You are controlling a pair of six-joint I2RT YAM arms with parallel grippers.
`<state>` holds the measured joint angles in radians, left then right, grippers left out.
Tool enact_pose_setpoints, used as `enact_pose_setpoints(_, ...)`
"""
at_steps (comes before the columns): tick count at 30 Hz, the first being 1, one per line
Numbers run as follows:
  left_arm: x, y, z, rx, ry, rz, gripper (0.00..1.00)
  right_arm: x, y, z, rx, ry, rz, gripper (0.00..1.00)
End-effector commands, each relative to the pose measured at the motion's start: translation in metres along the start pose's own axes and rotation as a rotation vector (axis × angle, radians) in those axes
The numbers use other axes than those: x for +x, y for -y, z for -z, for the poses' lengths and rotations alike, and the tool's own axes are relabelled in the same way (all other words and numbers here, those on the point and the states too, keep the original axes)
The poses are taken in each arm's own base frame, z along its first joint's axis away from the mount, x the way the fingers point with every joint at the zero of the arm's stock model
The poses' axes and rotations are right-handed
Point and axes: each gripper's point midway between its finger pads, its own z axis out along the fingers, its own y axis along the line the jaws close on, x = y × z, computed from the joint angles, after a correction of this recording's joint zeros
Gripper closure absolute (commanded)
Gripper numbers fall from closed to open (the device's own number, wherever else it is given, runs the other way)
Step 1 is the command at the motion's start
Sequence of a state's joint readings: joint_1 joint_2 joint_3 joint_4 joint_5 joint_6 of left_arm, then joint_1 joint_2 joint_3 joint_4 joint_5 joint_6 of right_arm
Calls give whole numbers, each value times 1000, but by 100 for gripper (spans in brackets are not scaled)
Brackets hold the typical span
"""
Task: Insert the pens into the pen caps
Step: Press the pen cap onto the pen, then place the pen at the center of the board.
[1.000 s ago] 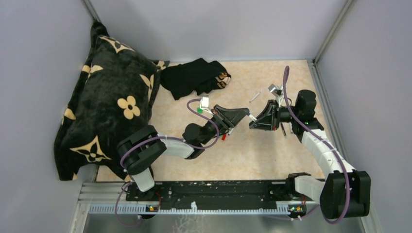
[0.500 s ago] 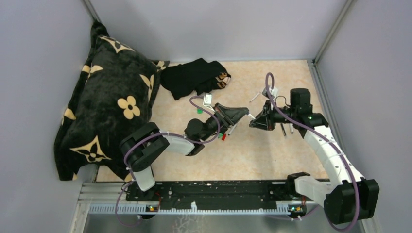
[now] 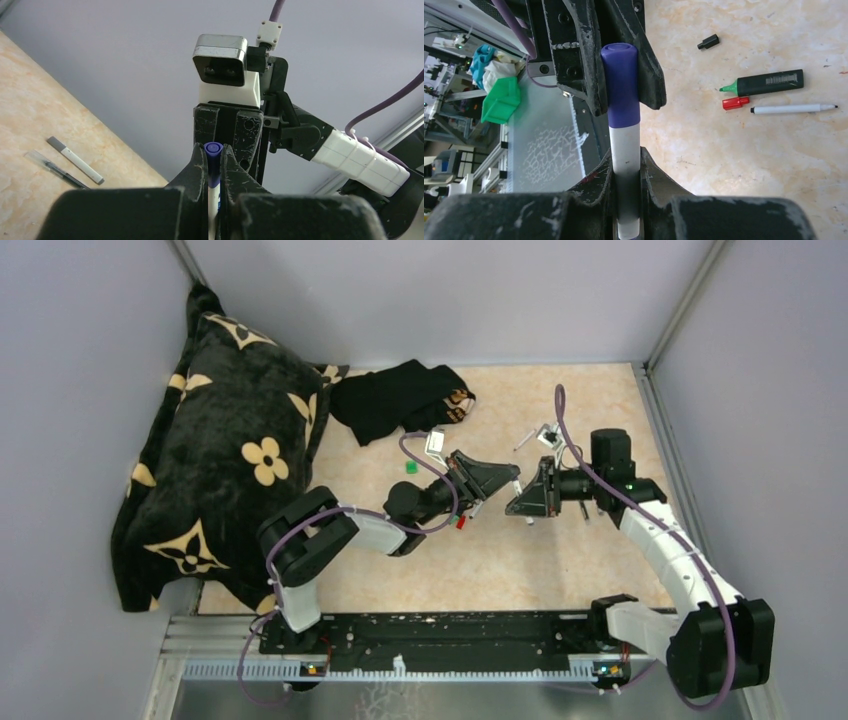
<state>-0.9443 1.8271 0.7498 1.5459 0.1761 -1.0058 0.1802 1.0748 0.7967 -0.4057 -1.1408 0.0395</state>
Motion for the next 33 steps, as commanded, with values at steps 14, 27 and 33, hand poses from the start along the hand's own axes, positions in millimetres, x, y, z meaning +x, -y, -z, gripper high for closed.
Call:
enact_pose_setpoints(14, 151, 57, 71, 173, -682, 126, 100, -54, 18, 11, 49, 157, 515, 100)
enact_pose_setpoints(27, 130, 57, 56, 121, -598, -12, 88, -38, 16, 10, 10, 136, 540, 100)
enact_pose_setpoints(33, 96, 62, 43, 80, -455, -80, 67, -30, 18, 10, 6, 116, 558, 100)
